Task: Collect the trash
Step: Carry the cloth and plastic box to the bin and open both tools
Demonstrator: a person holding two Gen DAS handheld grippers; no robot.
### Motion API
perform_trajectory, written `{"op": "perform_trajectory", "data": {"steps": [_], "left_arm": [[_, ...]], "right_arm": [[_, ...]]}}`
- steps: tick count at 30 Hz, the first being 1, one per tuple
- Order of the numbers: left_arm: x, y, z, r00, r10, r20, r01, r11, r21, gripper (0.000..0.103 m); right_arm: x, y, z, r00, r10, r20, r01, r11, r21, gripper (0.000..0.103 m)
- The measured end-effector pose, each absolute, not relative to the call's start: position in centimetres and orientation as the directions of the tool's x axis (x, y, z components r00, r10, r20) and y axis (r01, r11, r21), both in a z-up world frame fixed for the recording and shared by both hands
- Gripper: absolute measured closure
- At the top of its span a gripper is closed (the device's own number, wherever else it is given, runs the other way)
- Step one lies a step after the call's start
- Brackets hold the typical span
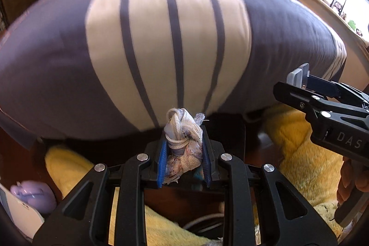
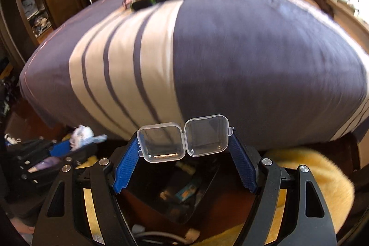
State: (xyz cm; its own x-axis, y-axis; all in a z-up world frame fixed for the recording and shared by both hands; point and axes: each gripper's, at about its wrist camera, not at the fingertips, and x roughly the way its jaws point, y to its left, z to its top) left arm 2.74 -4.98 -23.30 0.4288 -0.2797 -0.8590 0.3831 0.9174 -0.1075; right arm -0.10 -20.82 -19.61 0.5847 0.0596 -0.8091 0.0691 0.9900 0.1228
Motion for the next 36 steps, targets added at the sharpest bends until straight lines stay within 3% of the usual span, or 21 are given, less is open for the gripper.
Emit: {"op": "perform_trajectory", "data": {"steps": [6,15,17,19,22,25,36], "left_arm": [[2.9,-5.7,-27.1,0.301,-0.319,-0.899,0.405,0.896,-0.182,0.079],[3.6,-5.9,-28.6,0.275,-0.300,-0.913,0.396,0.901,-0.177,0.076],[3.7,-5.9,-28.7,0.274,-0.293,-0.916,0.395,0.903,-0.170,0.073],[3.9,-5.6,-28.9,0.280,-0.281,-0.918,0.390,0.907,-0.158,0.055],[4.0,-5.4,-28.7,0.294,-0.265,-0.918,0.375,0.916,-0.145,0.041],[4.2,-5.0,-28.5,0.309,-0.254,-0.917,0.361,0.923,-0.134,0.033],[4.8,-2.8,-23.0,0.464,-0.232,-0.855,0.318,0.944,-0.084,0.021]], "right_arm": [[0.9,-20.1,-23.0,0.486,0.161,-0.859,0.050,0.976,0.211,0.027],[1.0,-20.0,-24.3,0.456,0.149,-0.878,0.070,0.977,0.202,0.025],[1.1,-20.0,-24.3,0.456,0.152,-0.877,0.074,0.975,0.208,0.025],[1.4,-20.2,-24.2,0.455,0.153,-0.877,0.077,0.975,0.210,0.021],[1.5,-20.5,-24.1,0.457,0.150,-0.877,0.089,0.973,0.213,0.017],[1.4,-21.0,-23.7,0.468,0.145,-0.872,0.100,0.972,0.215,0.017],[0.7,-23.7,-19.2,0.581,0.072,-0.811,0.149,0.970,0.193,0.016]]}}
